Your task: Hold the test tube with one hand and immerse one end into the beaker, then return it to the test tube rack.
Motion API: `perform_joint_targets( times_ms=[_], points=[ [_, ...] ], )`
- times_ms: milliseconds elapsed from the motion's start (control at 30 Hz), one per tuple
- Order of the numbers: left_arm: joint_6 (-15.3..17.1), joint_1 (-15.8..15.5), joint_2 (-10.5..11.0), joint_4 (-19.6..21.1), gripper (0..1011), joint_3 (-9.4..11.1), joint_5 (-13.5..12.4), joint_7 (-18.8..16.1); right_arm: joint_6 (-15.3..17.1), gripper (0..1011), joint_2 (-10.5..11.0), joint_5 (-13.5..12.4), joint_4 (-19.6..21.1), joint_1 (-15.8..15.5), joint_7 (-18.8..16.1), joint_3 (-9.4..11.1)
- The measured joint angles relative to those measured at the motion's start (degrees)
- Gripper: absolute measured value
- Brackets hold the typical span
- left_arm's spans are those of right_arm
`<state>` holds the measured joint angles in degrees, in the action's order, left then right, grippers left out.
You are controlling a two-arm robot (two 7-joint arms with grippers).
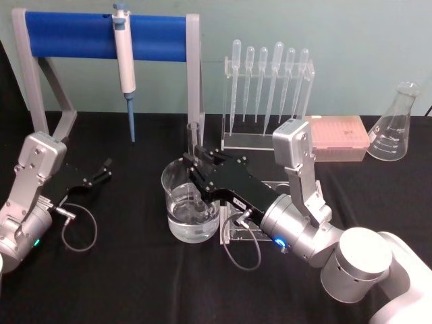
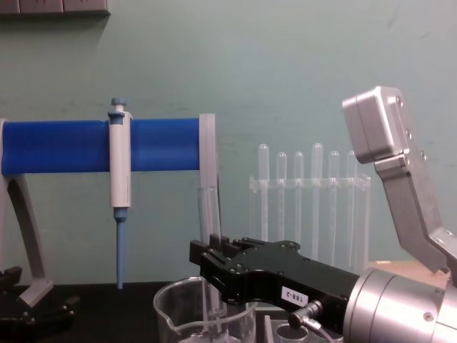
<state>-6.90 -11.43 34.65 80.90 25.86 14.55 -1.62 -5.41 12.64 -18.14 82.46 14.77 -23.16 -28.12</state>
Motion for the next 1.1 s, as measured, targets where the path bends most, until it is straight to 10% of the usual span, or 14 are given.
perform_joint_targets(
  times_ms=[1100],
  points=[
    [0.00,0.00,0.00,0.00,1000,0.00,0.00,0.00,0.00,238,0.00,0.00,0.00,0.00,0.00,0.00]
  ],
)
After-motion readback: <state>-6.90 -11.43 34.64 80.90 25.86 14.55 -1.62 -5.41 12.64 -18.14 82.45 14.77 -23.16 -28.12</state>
